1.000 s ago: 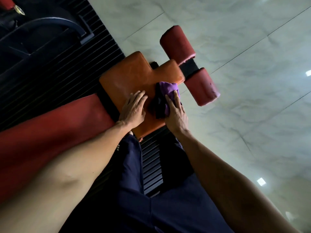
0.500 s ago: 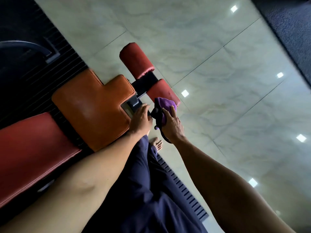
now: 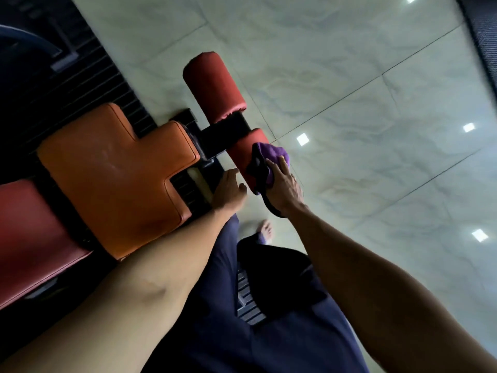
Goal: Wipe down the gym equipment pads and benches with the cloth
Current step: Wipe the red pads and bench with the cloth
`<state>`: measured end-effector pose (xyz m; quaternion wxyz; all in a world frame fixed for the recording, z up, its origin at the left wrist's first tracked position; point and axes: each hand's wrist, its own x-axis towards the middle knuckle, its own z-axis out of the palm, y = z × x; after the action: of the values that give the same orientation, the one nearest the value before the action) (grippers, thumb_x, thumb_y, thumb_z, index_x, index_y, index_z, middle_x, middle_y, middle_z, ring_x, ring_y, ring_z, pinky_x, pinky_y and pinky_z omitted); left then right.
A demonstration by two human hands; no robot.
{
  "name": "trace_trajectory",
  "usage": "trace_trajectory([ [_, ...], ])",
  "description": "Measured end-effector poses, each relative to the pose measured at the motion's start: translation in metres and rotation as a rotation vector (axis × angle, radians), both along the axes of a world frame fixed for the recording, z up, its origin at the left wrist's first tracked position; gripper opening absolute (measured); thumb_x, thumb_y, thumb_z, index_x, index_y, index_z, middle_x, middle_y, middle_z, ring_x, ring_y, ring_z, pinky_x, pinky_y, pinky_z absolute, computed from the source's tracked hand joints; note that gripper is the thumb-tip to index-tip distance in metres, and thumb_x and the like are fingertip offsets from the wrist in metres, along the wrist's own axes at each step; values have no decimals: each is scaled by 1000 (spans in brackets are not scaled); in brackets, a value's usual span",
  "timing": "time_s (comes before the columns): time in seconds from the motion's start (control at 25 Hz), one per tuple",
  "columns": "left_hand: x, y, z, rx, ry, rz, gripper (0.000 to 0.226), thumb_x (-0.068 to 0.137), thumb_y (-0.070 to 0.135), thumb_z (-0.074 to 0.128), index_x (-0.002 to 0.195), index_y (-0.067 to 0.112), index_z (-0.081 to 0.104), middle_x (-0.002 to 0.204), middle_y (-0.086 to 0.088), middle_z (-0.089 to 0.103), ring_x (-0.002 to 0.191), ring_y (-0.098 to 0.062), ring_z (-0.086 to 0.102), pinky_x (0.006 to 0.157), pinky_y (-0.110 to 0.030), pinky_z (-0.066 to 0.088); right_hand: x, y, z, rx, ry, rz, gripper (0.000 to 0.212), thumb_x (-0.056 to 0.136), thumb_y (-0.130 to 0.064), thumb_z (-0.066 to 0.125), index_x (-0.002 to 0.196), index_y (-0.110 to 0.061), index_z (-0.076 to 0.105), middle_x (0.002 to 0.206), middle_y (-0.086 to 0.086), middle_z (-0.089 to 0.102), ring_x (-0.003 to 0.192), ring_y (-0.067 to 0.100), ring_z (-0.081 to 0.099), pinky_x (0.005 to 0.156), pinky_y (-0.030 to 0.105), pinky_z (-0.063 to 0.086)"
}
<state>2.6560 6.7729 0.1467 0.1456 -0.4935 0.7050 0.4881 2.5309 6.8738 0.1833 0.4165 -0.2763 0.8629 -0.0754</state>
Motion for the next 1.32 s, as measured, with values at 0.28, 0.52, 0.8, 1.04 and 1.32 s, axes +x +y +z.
trace_trajectory([
  [0.28,-38,11,-82,121,-133,328,45,95,21,51,137,5,53,136,-20,57,127,-35,54,109,-46,42,-60,3,-84,13,-43,272,92,89,-34,72,161,-43,15,172,-4,0,146,41,36,100,53,52],
  [0.52,-76,37,-154,280,-60,959,43,109,29,38,141,3,48,138,-19,57,126,-35,56,108,-46,43,-83,31,-158,-87,-62,427,101,85,-46,72,160,-47,5,171,-2,-7,151,38,28,100,55,51],
  [0.8,-91,49,-163,331,114,1235,46,112,33,27,153,13,35,130,2,50,120,-18,52,86,-19,35,-86,-35,-179,-204,-27,430,86,94,-57,59,161,-45,6,171,10,-8,147,50,26,104,60,47],
  [1.04,-71,52,-213,602,183,1341,79,85,82,35,138,28,57,131,-6,68,114,-27,67,103,-51,50,-66,23,-176,-255,-41,269,82,99,-44,56,162,-43,4,171,8,-7,130,51,52,86,56,58],
  [1.32,-89,42,-148,736,322,1449,68,102,67,23,124,19,66,124,-14,70,102,-25,68,83,-37,54,-67,4,-177,-386,125,824,75,93,-39,64,158,-45,28,172,5,3,153,48,12,117,59,34],
])
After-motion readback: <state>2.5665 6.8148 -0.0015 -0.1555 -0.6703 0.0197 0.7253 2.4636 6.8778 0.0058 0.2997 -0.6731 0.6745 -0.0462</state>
